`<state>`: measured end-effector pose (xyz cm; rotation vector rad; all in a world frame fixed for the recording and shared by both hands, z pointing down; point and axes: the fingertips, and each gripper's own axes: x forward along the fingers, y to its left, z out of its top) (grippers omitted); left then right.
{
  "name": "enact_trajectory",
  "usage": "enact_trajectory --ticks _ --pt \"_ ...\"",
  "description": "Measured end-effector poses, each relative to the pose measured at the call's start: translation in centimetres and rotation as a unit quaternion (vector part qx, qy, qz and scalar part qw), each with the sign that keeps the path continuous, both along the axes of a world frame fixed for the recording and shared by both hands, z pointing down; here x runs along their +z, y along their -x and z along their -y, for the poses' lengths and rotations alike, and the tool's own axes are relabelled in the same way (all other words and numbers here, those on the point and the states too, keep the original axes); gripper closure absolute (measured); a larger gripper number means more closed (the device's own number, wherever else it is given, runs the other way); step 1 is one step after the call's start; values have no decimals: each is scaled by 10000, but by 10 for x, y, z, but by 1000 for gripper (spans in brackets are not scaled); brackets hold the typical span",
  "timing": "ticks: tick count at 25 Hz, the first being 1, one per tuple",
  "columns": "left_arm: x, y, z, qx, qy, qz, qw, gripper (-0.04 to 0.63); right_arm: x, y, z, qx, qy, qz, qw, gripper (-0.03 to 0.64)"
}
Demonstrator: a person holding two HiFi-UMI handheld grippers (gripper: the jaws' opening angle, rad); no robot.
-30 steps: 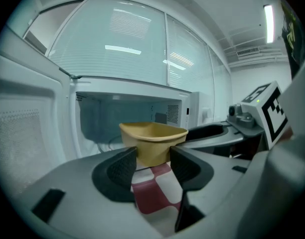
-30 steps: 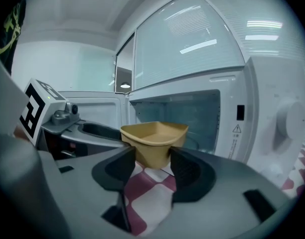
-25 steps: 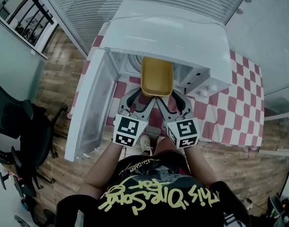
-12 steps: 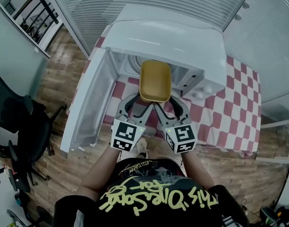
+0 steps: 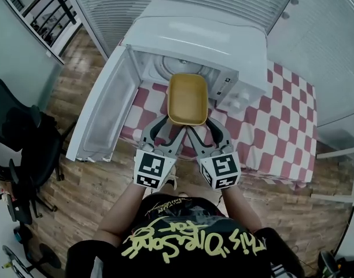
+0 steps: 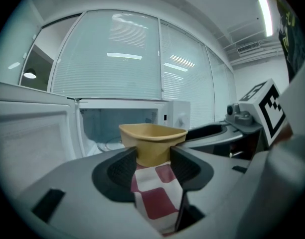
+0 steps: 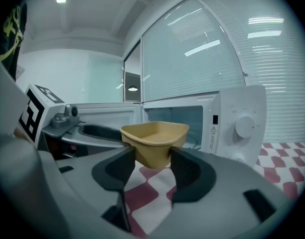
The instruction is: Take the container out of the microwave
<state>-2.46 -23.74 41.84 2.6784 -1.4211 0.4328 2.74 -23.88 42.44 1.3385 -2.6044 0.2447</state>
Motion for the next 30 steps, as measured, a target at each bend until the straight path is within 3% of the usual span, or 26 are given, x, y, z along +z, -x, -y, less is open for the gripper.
enact_trajectory --ticks 30 --pt "-19 -21 -148 -429 -272 -121 9986 380 -19 -21 -143 -438 -215 90 9988 393"
